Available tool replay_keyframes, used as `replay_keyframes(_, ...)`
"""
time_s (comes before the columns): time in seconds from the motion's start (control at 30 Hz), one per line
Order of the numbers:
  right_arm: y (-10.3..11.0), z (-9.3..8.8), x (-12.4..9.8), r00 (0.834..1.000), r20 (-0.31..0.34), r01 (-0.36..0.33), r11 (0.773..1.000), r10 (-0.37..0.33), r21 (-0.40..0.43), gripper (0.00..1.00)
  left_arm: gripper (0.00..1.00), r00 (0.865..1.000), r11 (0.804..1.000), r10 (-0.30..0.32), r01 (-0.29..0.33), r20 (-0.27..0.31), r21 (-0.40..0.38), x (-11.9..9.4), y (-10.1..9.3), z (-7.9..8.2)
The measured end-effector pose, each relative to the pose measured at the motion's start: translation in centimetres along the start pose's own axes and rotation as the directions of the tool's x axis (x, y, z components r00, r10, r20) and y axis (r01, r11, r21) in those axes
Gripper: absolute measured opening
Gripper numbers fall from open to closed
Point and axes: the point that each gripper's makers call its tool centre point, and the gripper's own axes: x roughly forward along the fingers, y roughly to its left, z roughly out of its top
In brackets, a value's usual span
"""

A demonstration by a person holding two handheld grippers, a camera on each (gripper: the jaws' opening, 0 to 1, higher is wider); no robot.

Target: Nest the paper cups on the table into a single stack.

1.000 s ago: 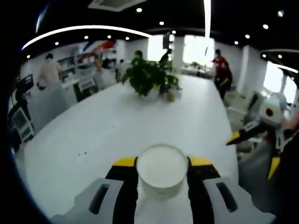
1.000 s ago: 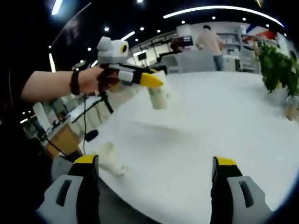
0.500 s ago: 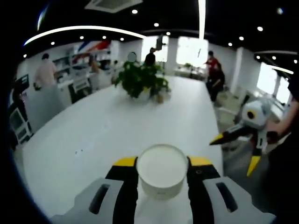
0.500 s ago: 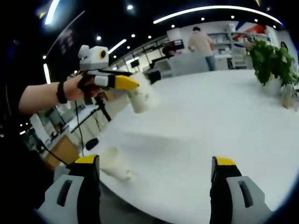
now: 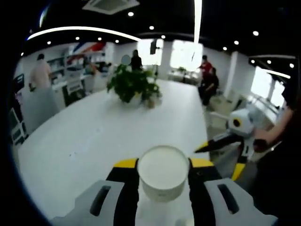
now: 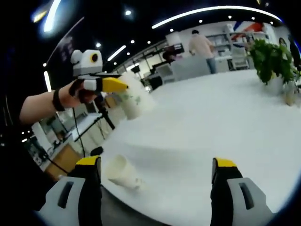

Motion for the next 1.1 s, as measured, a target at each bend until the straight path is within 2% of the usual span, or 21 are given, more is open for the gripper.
replay_keyframes(0.33,1.2,0.7,-0.7,0.999,0.039,-0.039,0.999,0.038,0.009,0.94,0.39,0.999,1.0,-0.011,0.011,0.038,0.021,-1.3,-1.2,2.9)
replay_keyframes(0.43,1.7,1.3,-0.9,0.996,0.07,-0.056,0.998,0.054,0.02,0.93,0.39,0.999,1.0,-0.021,0.021,0.049,0.009,-1.6,-1.7,3.8)
replay_keyframes(0.47,1.8,1.5,-0.8,0.995,0.077,-0.062,0.998,0.06,0.024,0.93,0.39,1.0,0.999,-0.013,0.012,0.022,0.044,-1.7,-1.9,3.6)
replay_keyframes(0.5,2.3,1.7,-0.8,0.992,0.093,-0.088,0.995,0.084,0.04,0.92,0.39,0.999,0.997,-0.017,0.015,0.028,0.073,-1.7,-2.2,3.8)
replay_keyframes(0.7,4.3,2.6,-0.5,0.979,0.128,-0.167,0.985,0.162,0.031,0.85,0.39,0.999,0.998,-0.029,0.027,0.04,0.05,-2.1,-2.6,3.8)
replay_keyframes(0.8,6.4,4.2,-0.3,0.958,0.173,-0.235,0.972,0.227,0.026,0.83,0.39,0.999,0.998,-0.036,0.034,0.035,0.043,-2.3,-2.8,3.5)
replay_keyframes(0.83,7.2,4.9,-0.4,0.946,0.193,-0.267,0.963,0.26,0.016,0.8,0.39,0.999,0.998,-0.037,0.036,0.028,0.042,-2.3,-2.8,3.2)
replay_keyframes(0.9,7.8,5.3,-0.3,0.94,0.196,-0.283,0.959,0.278,-0.004,0.75,0.39,0.999,0.999,-0.04,0.039,0.026,0.037,-2.4,-2.9,2.8)
replay_keyframes(1.1,9.0,5.4,0.6,0.927,0.194,-0.33,0.944,0.32,0.017,0.75,0.39,0.998,0.998,-0.057,0.057,0.029,0.024,-2.5,-3.6,2.4)
